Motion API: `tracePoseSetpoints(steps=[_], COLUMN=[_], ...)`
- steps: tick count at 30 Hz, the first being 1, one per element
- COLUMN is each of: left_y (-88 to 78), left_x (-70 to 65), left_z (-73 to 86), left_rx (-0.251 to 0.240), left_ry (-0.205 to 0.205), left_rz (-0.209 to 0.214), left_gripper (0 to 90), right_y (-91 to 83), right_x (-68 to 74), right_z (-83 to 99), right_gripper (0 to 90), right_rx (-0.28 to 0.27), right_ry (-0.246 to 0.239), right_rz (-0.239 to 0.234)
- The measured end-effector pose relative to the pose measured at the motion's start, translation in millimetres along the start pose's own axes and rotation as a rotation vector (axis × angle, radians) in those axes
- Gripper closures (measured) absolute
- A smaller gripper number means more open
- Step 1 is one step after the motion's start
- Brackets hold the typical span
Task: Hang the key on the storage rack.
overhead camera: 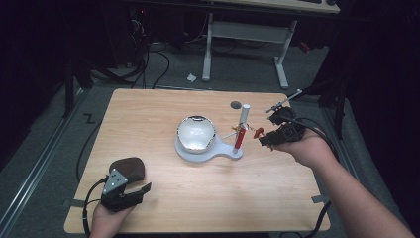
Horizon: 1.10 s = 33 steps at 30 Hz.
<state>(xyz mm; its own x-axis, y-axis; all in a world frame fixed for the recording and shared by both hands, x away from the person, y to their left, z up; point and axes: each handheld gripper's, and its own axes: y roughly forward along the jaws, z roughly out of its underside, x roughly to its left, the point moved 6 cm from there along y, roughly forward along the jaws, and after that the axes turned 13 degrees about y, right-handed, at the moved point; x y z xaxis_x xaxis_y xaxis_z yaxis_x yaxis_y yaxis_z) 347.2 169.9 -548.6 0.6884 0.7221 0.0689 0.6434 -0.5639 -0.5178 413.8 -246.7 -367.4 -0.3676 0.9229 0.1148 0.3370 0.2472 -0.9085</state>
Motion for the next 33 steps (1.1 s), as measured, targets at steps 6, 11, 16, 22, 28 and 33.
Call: tracePoseSetpoints(steps=[6, 11, 16, 22, 28, 33], left_y=[0.7, 0.7, 0.9, 0.4, 0.6, 0.5], left_x=[-0.2, -0.1, -0.1, 0.9, 1.0, 2.2], left_z=[0.2, 0.3, 0.4, 0.7, 1.0, 1.7], left_rx=[0.002, 0.002, 0.003, 0.002, 0.001, 0.001], left_ry=[0.000, 0.000, 0.001, -0.002, -0.003, -0.006], left_rz=[0.001, 0.001, 0.002, 0.001, 0.001, 0.000], left_gripper=[36.9, 36.9, 36.9, 36.9, 36.9, 36.9], right_y=[14.7, 26.4, 37.4, 52.3, 68.0, 82.1], right_x=[-4.0, -4.9, -2.2, 0.6, -1.8, -4.3], right_z=[8.6, 12.6, 14.0, 12.5, 10.1, 11.6], right_gripper=[68.1, 68.0, 67.9, 67.9, 67.5, 67.6], right_rx=[0.001, -0.001, -0.004, -0.033, -0.063, -0.068], right_ry=[0.028, 0.045, 0.055, 0.063, 0.086, 0.105], right_rz=[-0.034, -0.050, -0.062, -0.075, -0.090, -0.101])
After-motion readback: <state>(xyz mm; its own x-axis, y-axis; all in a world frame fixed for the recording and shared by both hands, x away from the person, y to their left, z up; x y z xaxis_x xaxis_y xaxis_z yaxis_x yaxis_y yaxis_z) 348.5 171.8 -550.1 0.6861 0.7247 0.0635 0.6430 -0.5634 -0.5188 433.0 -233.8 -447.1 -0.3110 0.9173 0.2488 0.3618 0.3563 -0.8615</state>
